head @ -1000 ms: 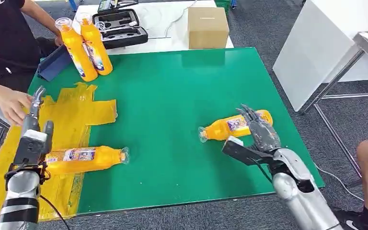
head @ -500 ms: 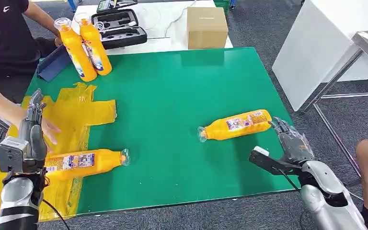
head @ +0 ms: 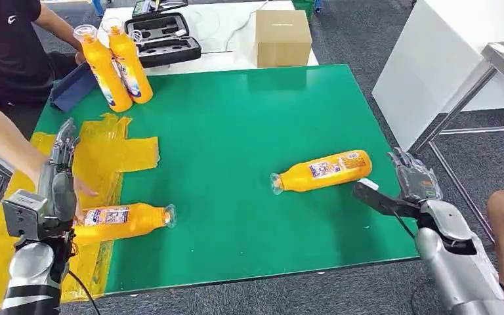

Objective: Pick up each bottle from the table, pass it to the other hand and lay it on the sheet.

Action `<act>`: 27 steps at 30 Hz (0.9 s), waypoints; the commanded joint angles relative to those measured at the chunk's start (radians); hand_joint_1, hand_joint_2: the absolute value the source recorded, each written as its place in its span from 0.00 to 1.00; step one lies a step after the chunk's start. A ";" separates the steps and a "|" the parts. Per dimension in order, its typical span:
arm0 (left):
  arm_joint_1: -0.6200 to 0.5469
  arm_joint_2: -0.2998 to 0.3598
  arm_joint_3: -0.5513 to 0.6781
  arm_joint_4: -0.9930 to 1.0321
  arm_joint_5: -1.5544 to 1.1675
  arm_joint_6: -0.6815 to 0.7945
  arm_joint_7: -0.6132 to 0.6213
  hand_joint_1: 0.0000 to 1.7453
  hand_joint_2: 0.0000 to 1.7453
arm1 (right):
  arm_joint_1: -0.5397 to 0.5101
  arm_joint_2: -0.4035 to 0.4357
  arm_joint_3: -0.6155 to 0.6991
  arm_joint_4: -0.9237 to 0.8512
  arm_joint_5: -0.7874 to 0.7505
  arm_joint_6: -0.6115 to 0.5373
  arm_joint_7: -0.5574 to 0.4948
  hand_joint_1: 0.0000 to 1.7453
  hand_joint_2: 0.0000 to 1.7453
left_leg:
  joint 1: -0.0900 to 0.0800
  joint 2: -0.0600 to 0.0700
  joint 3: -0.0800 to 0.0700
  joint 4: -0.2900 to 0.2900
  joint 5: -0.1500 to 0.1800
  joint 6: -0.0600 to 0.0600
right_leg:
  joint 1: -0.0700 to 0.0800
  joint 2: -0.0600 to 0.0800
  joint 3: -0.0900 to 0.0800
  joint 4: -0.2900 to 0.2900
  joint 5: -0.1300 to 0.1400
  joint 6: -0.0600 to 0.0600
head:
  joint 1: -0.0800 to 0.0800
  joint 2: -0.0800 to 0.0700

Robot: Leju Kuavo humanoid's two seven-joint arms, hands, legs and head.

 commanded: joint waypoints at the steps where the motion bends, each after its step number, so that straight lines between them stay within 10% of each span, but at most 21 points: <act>1: -0.045 0.016 -0.028 0.039 0.023 -0.016 0.006 0.00 0.00 | -0.316 0.122 0.139 0.402 0.037 0.002 -0.006 0.00 1.00 | 0.001 0.005 0.005 0.000 -0.001 -0.002 | 0.001 0.003 0.004 -0.001 0.000 -0.002 | -0.001 0.000; 4: -0.051 0.016 -0.031 0.043 0.028 -0.021 0.004 0.00 0.00 | -0.384 0.155 0.177 0.492 0.044 -0.001 -0.018 0.00 1.00 | 0.001 0.004 0.003 0.000 0.000 -0.001 | 0.001 0.003 0.002 0.000 0.001 -0.002 | 0.000 0.000; 5: -0.053 0.017 -0.032 0.044 0.028 -0.021 0.004 0.00 1.00 | -0.406 0.164 0.194 0.528 0.049 -0.004 -0.022 0.00 1.00 | 0.001 0.006 0.004 0.000 -0.001 -0.002 | 0.001 0.005 0.002 0.000 0.001 -0.002 | -0.001 0.000; 22: -0.078 0.023 -0.022 0.073 0.071 -0.033 -0.007 0.00 1.00 | -0.548 0.241 0.327 0.758 0.034 0.081 -0.091 0.00 1.00 | 0.000 0.003 0.003 0.000 0.000 -0.002 | 0.001 0.002 0.002 0.001 0.000 -0.002 | 0.000 0.000; 23: -0.078 0.023 -0.022 0.073 0.071 -0.033 -0.007 0.00 0.00 | -0.548 0.241 0.327 0.758 0.034 0.081 -0.091 0.00 1.00 | 0.000 0.001 0.001 0.000 0.001 -0.001 | 0.000 0.001 0.000 0.001 0.000 -0.001 | 0.000 0.000; 27: -0.083 0.022 -0.008 0.085 0.097 -0.042 -0.023 0.00 0.00 | -0.601 0.246 0.389 0.806 0.058 0.141 -0.122 0.00 1.00 | 0.000 0.001 0.001 0.000 0.001 -0.001 | 0.000 0.001 0.000 0.001 0.000 -0.001 | 0.000 0.000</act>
